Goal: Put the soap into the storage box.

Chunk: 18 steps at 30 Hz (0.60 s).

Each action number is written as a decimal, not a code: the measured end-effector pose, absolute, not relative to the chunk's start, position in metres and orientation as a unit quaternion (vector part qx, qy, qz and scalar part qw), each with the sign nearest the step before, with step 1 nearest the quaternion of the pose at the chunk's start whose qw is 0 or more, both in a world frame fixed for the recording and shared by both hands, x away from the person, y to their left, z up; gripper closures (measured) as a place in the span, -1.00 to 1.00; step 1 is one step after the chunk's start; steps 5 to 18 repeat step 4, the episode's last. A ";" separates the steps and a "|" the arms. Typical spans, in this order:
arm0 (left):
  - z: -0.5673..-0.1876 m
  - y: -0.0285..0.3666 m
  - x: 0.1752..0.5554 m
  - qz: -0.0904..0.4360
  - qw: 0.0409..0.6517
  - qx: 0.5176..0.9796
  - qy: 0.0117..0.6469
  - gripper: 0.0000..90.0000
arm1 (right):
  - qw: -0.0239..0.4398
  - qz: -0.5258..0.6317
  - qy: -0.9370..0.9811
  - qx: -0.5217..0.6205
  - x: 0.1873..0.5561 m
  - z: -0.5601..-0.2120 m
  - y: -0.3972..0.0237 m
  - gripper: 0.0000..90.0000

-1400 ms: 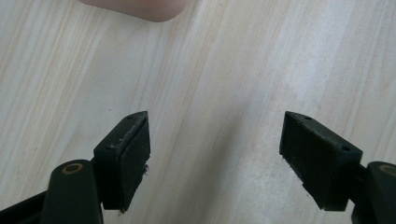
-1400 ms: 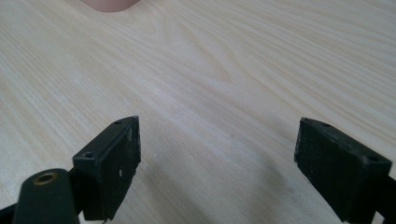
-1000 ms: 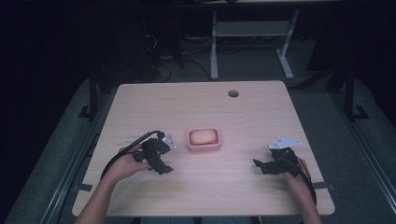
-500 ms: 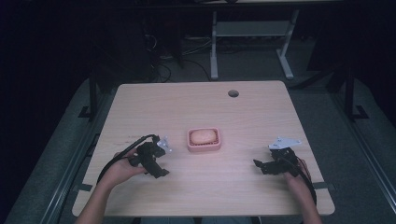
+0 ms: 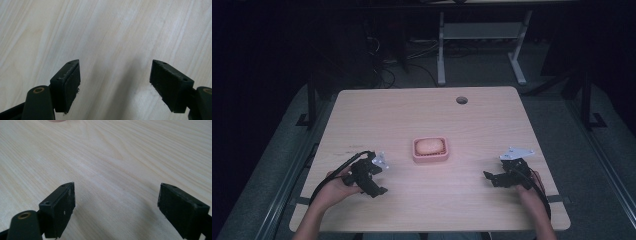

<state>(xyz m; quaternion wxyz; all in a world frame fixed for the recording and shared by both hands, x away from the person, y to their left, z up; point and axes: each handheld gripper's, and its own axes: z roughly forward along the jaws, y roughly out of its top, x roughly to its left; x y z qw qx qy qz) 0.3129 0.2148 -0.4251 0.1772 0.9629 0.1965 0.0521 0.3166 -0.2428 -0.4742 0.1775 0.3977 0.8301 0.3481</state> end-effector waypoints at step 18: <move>-0.427 0.219 0.306 0.052 0.189 0.960 0.202 -0.46 | 0.178 0.347 0.830 0.398 0.317 -0.474 -0.243 -0.69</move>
